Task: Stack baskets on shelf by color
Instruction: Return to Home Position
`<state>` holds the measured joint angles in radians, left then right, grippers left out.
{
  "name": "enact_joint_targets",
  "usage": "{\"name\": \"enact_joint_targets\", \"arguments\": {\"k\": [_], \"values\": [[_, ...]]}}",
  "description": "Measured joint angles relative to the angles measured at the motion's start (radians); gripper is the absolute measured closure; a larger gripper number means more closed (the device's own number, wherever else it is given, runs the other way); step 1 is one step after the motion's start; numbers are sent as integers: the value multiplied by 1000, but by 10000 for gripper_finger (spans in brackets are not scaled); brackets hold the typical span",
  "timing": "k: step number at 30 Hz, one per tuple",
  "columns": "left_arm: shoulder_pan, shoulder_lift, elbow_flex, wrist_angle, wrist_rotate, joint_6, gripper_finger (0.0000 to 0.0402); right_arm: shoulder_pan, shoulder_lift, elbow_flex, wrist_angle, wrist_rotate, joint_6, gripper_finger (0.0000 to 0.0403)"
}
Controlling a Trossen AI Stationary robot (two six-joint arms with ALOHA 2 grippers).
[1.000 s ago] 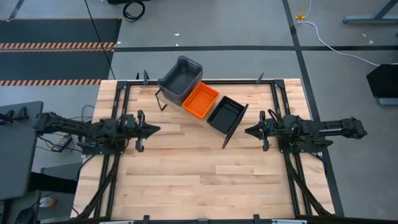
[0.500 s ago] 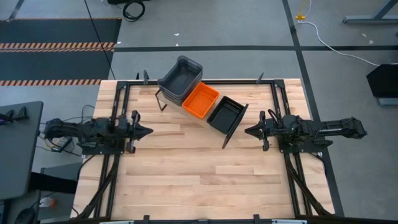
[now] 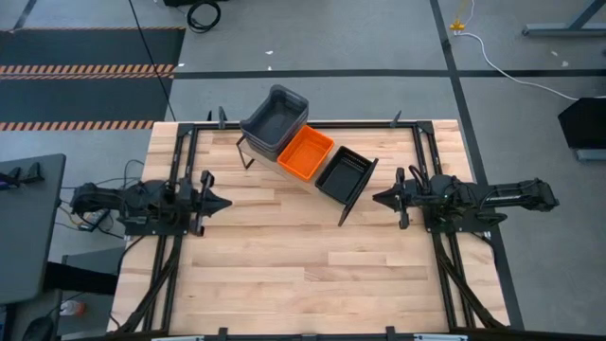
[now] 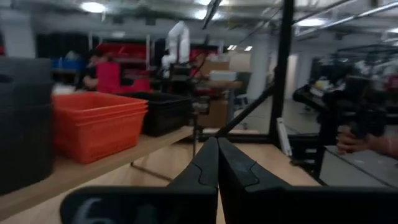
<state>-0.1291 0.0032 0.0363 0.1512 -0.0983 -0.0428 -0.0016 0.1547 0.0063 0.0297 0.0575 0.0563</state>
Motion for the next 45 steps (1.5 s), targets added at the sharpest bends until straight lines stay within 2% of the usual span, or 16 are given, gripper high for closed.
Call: {"name": "enact_joint_targets", "arguments": {"k": [2,6,11,14,20,22,26,28,34,45], "values": [[1,3,-28,58,27,25,401,0,0,0,-1,20,0,364],[10,15,-28,51,34,16,401,0,0,0,4,31,0,364],[10,15,-28,67,125,51,400,0,2,0,6,28,-1,364],[10,14,-28,103,136,66,400,0,2,0,20,17,-11,364],[10,15,-28,79,140,122,399,1,2,0,100,-174,-64,364],[10,16,-28,72,116,136,399,1,2,0,111,-208,-80,364],[10,16,-28,40,-65,151,398,1,2,0,92,-211,-86,364],[10,16,-29,35,-108,134,398,1,2,0,66,-203,-86,364],[10,16,-29,35,-103,133,397,1,2,0,11,-101,-77,364],[10,16,-29,35,-110,127,379,1,2,0,14,-100,-26,364]]}}
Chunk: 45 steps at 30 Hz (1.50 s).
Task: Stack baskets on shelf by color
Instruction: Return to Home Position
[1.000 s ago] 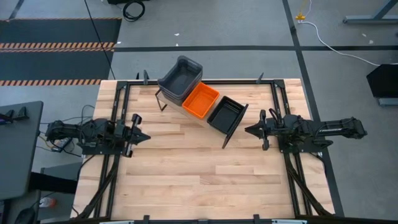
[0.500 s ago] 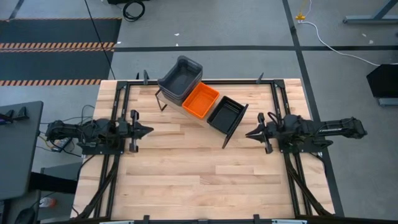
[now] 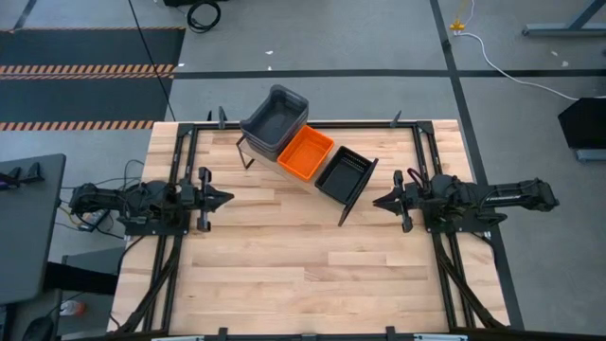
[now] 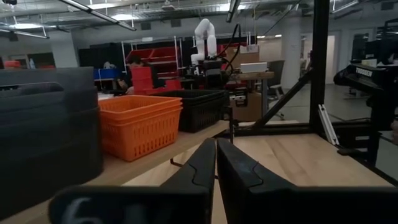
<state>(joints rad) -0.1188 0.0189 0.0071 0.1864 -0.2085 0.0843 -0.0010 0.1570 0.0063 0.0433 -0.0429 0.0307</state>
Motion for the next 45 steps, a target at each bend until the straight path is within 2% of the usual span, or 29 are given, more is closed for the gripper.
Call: {"name": "enact_joint_targets", "arguments": {"k": [7,14,45], "values": [[0,0,0,0,0,11,383,0,0,0,0,0,-41,364],[0,0,0,0,-1,13,387,0,0,0,0,0,1,364],[0,0,-1,0,-1,14,378,0,0,0,0,0,3,364]]}}
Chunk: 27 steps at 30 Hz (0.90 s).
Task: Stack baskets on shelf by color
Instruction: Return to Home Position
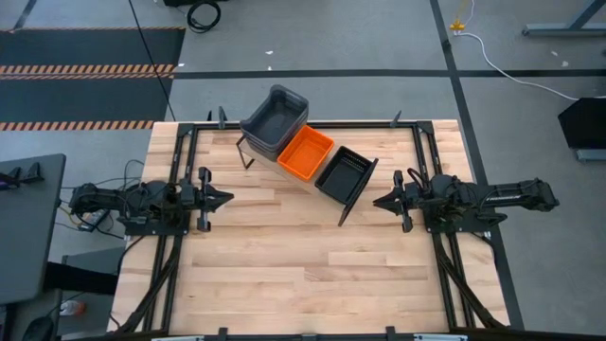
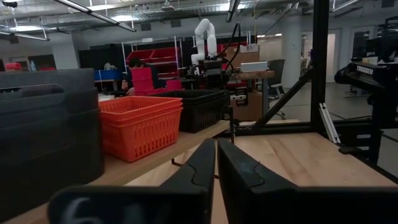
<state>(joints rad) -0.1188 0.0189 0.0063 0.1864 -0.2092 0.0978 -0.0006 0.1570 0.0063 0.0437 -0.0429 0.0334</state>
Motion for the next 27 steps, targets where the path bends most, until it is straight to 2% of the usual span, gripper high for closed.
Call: {"name": "enact_joint_targets", "arguments": {"k": [27], "values": [[0,0,0,0,0,0,378,0,0,0,0,0,0,364]]}}
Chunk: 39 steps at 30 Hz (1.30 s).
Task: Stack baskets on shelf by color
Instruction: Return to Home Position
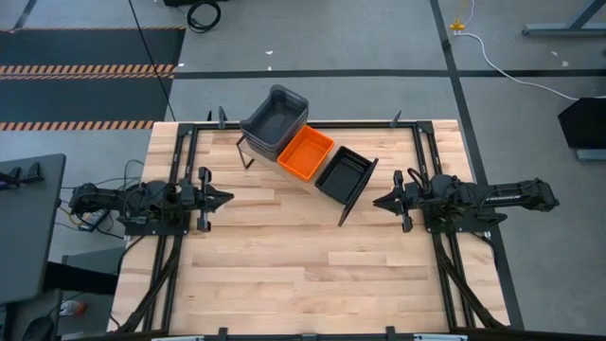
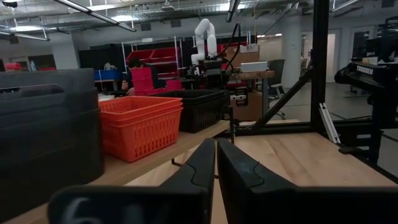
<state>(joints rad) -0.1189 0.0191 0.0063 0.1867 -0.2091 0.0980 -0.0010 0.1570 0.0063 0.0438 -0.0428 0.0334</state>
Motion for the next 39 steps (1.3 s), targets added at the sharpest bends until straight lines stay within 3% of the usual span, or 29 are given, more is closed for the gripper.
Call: {"name": "enact_joint_targets", "arguments": {"k": [39], "values": [[0,0,0,0,0,0,375,0,0,0,0,0,0,364]]}}
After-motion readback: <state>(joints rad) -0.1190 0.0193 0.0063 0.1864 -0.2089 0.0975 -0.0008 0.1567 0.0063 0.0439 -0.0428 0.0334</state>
